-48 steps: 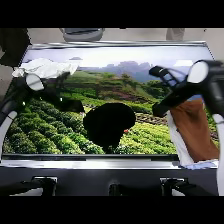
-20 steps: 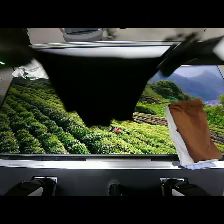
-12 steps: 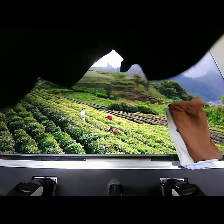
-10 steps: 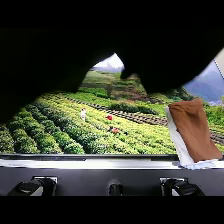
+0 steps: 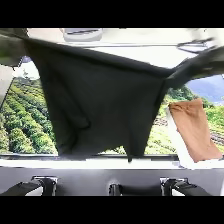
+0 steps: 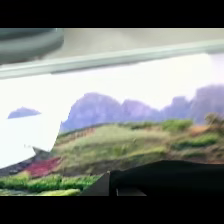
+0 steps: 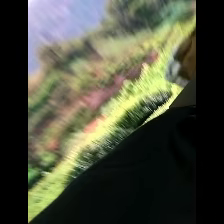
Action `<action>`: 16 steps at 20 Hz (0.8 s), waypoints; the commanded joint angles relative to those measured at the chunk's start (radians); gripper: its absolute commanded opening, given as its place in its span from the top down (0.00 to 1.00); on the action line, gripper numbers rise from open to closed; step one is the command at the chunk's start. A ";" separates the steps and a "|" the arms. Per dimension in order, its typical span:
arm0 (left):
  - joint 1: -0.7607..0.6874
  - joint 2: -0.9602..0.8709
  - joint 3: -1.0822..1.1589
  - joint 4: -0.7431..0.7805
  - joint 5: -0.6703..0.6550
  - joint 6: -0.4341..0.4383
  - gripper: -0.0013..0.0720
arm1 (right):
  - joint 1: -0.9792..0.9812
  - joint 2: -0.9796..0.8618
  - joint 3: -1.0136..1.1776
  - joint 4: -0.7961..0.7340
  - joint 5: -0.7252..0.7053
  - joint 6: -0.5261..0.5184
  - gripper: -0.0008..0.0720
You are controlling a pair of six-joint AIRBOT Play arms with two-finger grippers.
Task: Fold the shirts.
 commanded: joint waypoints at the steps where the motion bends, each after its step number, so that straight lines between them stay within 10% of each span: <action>1: 0.001 -0.275 -0.036 0.002 0.089 0.063 0.95 | 0.000 -0.276 -0.066 0.014 -0.090 0.093 0.93; 10: 0.001 -0.517 -0.018 -0.119 0.008 -0.038 0.88 | -0.002 -0.578 -0.054 0.280 -0.451 0.198 0.90; 12: 0.029 -0.516 0.073 -0.119 -0.135 -0.040 0.27 | -0.034 -0.545 -0.002 0.280 -0.393 0.179 0.32; 13: 0.058 -0.515 0.129 -0.119 -0.236 -0.046 0.16 | -0.068 -0.517 0.029 0.278 -0.340 0.118 0.25; 16: 0.191 -0.478 0.164 -0.119 -0.586 -0.130 0.18 | -0.219 -0.443 0.070 0.272 -0.167 0.047 0.21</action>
